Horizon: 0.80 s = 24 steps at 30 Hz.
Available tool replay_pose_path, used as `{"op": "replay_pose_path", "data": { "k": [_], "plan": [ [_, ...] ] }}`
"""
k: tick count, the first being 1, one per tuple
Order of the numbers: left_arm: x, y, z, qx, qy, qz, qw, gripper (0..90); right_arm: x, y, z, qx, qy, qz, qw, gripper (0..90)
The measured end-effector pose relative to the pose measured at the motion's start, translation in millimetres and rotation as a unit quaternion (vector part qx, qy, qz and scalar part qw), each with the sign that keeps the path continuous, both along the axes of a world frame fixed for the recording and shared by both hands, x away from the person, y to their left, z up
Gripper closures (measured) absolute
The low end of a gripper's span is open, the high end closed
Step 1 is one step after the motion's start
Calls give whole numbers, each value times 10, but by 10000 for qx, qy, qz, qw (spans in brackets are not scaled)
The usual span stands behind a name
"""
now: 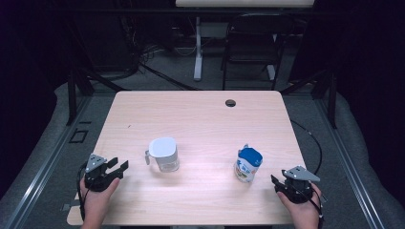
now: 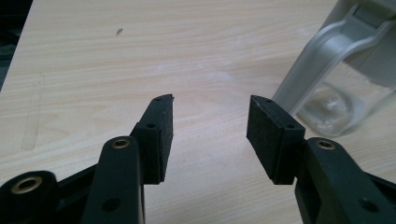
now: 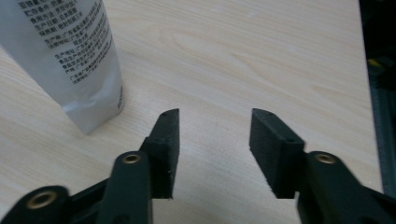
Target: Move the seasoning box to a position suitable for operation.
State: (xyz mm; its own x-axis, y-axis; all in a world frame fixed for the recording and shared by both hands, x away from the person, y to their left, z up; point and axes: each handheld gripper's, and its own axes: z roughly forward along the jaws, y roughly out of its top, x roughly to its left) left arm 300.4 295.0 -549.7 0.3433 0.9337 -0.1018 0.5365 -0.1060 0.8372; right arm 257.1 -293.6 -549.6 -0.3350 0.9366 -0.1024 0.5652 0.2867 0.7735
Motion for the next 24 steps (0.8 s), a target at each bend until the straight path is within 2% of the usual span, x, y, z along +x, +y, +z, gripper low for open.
{"op": "replay_pose_path", "data": {
  "k": [2,3,5,7,8,9,13,14,16,17,21,24],
  "plan": [
    [3,-10,42,-155,-113,-66,9998,522,4,-22,-36,80,72,72,9999,559],
    [27,-27,92,-118,-119,-113,9998,533,4,-27,-63,4,89,89,9999,543],
    [41,-46,146,-40,-139,-117,9998,533,12,-45,-72,29,121,51,9999,508],
    [57,-80,170,-86,-142,-211,9996,532,14,-52,-77,65,63,-19,10000,491],
    [57,-80,170,-86,-142,-211,9996,531,14,-52,-77,65,63,-19,10000,491],
    [81,-123,164,38,-98,-303,9995,531,4,-67,-64,76,-60,-53,9999,502],
    [96,-187,120,61,-155,-493,9986,532,-9,-79,-39,136,-183,-88,9997,502],
    [96,-206,105,71,-165,-493,9986,531,-21,-71,-27,85,-207,-89,9997,539],
    [99,-248,67,62,-128,-516,9986,527,-24,-69,-25,83,-222,-61,9997,555],
    [104,-298,45,204,-23,-600,9980,518,-18,-64,-24,123,-245,-68,9996,589],
    [118,-384,18,286,-36,-765,9967,517,-6,-69,-32,81,-257,-42,9996,607],
    [135,-416,10,337,-61,-800,9962,518,-9,-80,-32,121,-256,-72,9996,606]
  ]
}}
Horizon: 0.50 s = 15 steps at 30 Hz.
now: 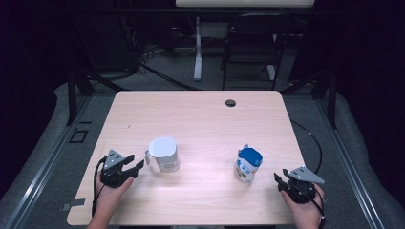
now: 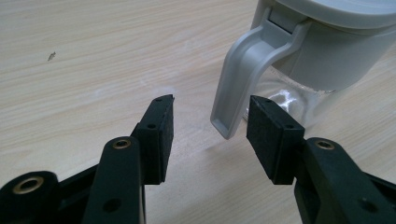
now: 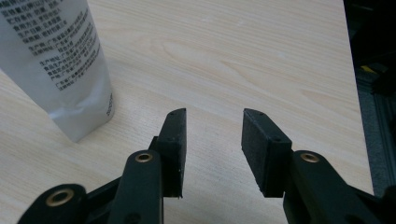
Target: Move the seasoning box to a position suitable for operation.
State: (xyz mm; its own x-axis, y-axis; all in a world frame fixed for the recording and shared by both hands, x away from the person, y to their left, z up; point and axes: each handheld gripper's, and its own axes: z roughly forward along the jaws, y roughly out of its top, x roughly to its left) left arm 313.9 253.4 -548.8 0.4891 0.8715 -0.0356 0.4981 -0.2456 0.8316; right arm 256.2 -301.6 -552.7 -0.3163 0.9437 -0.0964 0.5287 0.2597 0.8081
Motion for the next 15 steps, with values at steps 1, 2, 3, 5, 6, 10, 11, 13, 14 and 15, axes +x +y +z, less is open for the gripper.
{"op": "replay_pose_path", "data": {
  "k": [1,2,3,5,6,10,11,13,14,15],
  "plan": [
    [12,-30,-3,-8,22,-29,10000,519,-4,-13,-3,137,-15,-52,9999,604],
    [12,-30,-3,-8,22,-29,10000,520,-4,-13,-3,137,-15,-52,9999,604],
    [24,-57,5,24,52,-72,10000,521,-9,-28,-2,144,-4,-71,9999,603],
    [48,-83,13,-26,89,-159,9998,542,-21,-37,-1,196,-19,-58,9998,604],
    [60,-100,17,-34,107,-176,9998,557,-25,-41,1,202,-34,-52,9998,604],
    [114,-176,44,107,110,-241,9996,574,-45,-45,20,236,-83,-73,9997,612],
    [132,-190,49,127,106,-252,9995,575,-46,-43,22,242,-106,-81,9996,615],
    [168,-207,46,90,132,-255,9995,586,-49,-41,23,242,-107,-43,9996,617],
    [168,-207,46,90,132,-255,9995,591,-49,-41,23,242,-107,-43,9996,617],
    [227,-230,21,113,217,-233,9994,591,-49,-39,16,243,-101,5,9997,617]
  ]
}}
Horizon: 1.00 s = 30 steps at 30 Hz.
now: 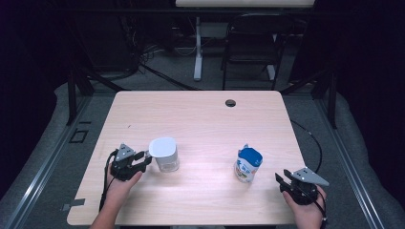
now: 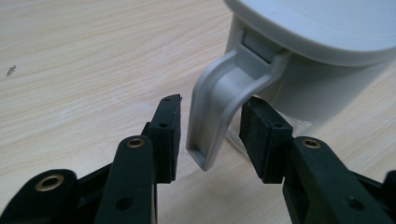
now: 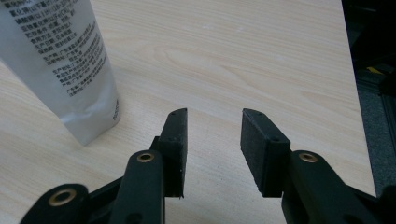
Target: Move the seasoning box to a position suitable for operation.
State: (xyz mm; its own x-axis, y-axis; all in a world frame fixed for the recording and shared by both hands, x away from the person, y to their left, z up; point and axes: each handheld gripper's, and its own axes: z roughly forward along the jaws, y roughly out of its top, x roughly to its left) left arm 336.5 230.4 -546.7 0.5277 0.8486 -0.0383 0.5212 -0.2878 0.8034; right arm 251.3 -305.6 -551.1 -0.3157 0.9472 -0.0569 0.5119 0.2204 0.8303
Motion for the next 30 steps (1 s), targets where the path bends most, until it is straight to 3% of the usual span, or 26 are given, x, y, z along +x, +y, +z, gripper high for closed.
{"op": "replay_pose_path", "data": {
  "k": [4,10,15,21,30],
  "plan": [
    [48,-39,-31,14,-71,25,10000,601,0,0,-5,-5,29,38,10000,611],
    [48,-105,-63,267,-144,-43,9995,646,-5,20,-1,-32,1,116,9999,595],
    [35,-80,-62,242,-155,11,9996,713,-18,45,6,-48,-17,139,9999,581],
    [23,-86,-55,315,-150,5,9994,720,-14,45,-5,-117,-8,179,9998,598],
    [8,-105,-45,353,-126,67,9993,723,-12,-3,-10,88,-43,188,9998,602]
  ]
}}
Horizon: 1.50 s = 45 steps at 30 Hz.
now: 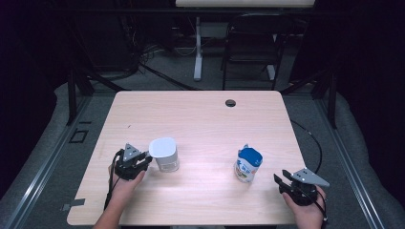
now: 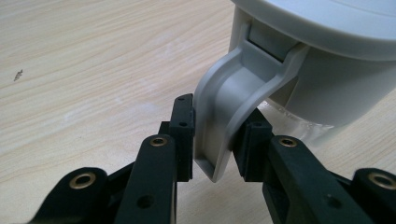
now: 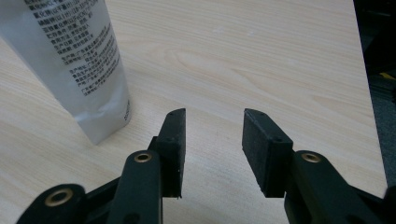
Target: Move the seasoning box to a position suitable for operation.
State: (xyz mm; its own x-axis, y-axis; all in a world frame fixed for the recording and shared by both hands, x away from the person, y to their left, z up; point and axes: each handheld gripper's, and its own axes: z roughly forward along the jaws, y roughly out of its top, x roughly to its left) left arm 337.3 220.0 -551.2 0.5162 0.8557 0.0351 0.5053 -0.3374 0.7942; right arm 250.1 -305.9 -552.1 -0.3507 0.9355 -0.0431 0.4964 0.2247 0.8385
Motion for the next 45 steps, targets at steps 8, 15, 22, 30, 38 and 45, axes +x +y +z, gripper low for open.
{"op": "replay_pose_path", "data": {
  "k": [8,15,22,30,38,45],
  "plan": [
    [-45,-51,24,40,-35,-12,10000,727,-4,5,4,-15,-96,56,9999,608],
    [-113,-118,54,51,-51,-139,9999,732,1,1,-6,35,-96,71,9999,601],
    [-267,-265,104,227,-83,-335,9991,733,-2,-5,-4,42,-58,71,9999,592],
    [-471,-449,150,522,-11,-344,9980,732,-20,-12,0,74,-45,67,9999,583],
    [-646,-563,138,441,33,-512,9977,732,-40,-12,1,89,-45,69,9999,567],
    [-694,-664,114,391,71,-695,9968,730,-21,14,-8,59,5,113,9999,560]
  ]
}}
